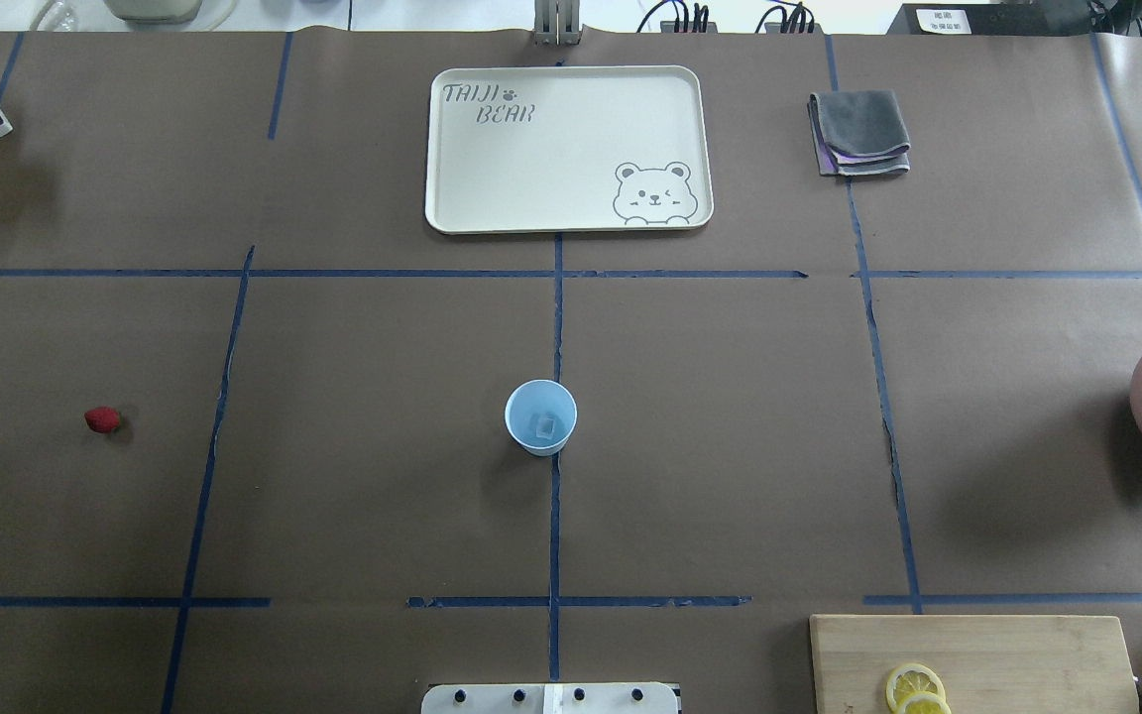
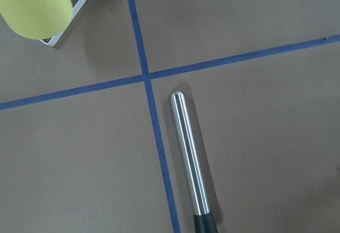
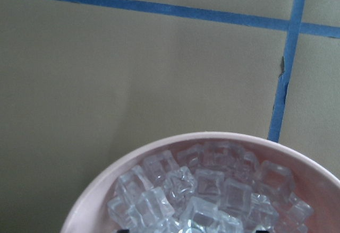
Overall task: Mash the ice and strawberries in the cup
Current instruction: 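Grasp another ice cube from the pink bowl with the right gripper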
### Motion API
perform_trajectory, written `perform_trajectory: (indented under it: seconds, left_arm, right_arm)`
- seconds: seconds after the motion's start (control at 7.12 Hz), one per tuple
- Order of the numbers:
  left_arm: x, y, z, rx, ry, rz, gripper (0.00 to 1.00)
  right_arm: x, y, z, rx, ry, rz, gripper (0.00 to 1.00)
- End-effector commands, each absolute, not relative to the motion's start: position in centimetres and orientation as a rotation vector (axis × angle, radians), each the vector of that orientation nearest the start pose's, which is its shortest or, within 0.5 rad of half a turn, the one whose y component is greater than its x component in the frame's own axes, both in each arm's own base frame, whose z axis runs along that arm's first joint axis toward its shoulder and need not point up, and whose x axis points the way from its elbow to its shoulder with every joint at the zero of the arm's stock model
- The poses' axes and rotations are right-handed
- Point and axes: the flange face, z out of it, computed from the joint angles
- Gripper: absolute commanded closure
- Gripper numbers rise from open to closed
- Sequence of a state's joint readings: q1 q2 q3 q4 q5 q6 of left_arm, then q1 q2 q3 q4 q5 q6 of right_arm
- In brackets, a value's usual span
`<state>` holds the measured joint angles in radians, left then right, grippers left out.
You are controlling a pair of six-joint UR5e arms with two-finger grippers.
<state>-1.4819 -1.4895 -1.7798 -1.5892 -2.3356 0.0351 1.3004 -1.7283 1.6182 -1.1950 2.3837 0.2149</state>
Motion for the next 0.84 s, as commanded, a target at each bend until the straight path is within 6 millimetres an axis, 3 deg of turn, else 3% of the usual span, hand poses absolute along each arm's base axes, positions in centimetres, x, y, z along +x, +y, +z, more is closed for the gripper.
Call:
perform_trajectory:
  seconds: [0.0,0.14,0.56,0.7]
  left_arm:
    - [-2.28,-46.75,59.36,0.117,0.768,0.173,0.00]
    - [-2.29,-46.68,59.43,0.115,0.768,0.173,0.00]
    - [-2.28,-46.76,58.82,0.126,0.769,0.173,0.00]
    - [-2.29,-46.69,58.88,0.125,0.769,0.173,0.00]
  right_arm:
    - [-6.08,-43.77,67.21,0.060,-0.836,-0.202,0.18]
    - [-6.08,-43.77,67.22,0.061,-0.836,-0.204,0.24]
    - [-5.94,-43.50,67.41,0.056,-0.836,-0.198,0.63]
    - [-5.99,-43.41,67.46,0.053,-0.837,-0.197,0.67]
